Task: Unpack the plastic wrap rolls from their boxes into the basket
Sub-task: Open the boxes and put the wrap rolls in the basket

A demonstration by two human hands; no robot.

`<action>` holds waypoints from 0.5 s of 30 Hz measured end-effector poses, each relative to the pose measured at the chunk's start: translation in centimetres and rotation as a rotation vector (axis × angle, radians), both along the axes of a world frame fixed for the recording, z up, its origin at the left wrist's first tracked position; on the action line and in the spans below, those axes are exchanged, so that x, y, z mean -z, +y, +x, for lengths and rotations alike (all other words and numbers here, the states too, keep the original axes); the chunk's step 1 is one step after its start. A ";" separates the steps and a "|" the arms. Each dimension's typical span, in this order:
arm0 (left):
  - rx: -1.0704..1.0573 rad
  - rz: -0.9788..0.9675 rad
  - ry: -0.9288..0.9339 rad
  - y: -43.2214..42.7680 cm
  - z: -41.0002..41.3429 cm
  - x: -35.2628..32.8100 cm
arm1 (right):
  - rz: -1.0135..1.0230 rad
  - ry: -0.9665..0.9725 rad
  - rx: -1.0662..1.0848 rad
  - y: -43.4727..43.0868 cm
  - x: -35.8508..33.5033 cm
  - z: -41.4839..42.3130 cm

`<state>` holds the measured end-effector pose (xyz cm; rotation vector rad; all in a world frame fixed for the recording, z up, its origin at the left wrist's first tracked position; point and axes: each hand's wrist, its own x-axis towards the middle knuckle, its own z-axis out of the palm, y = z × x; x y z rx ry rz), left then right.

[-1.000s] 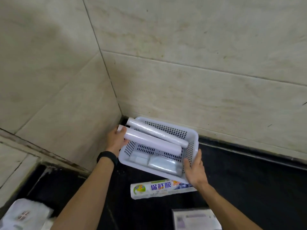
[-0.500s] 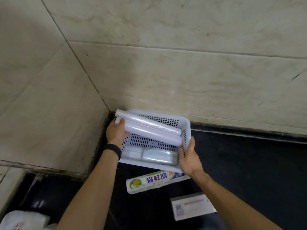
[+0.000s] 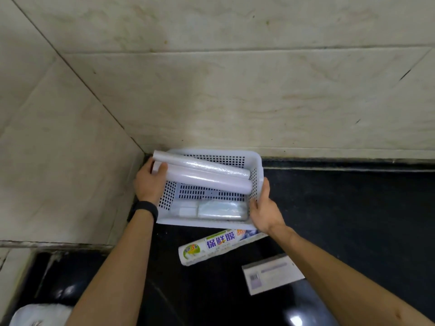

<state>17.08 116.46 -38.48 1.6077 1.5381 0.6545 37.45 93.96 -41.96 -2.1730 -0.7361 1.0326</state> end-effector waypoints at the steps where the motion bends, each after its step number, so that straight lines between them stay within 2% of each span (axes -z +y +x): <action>1: 0.021 0.016 0.017 -0.1 -0.2 -0.1 | -0.004 -0.001 0.000 0.0 0.0 0.0; 10: 0.063 0.023 0.053 0.2 0.0 0.6 | 0.000 -0.051 -0.009 -0.1 0.2 -0.1; 15: 0.150 -0.003 -0.016 -0.4 -0.2 0.3 | -0.039 -0.050 -0.017 0.0 -0.3 0.0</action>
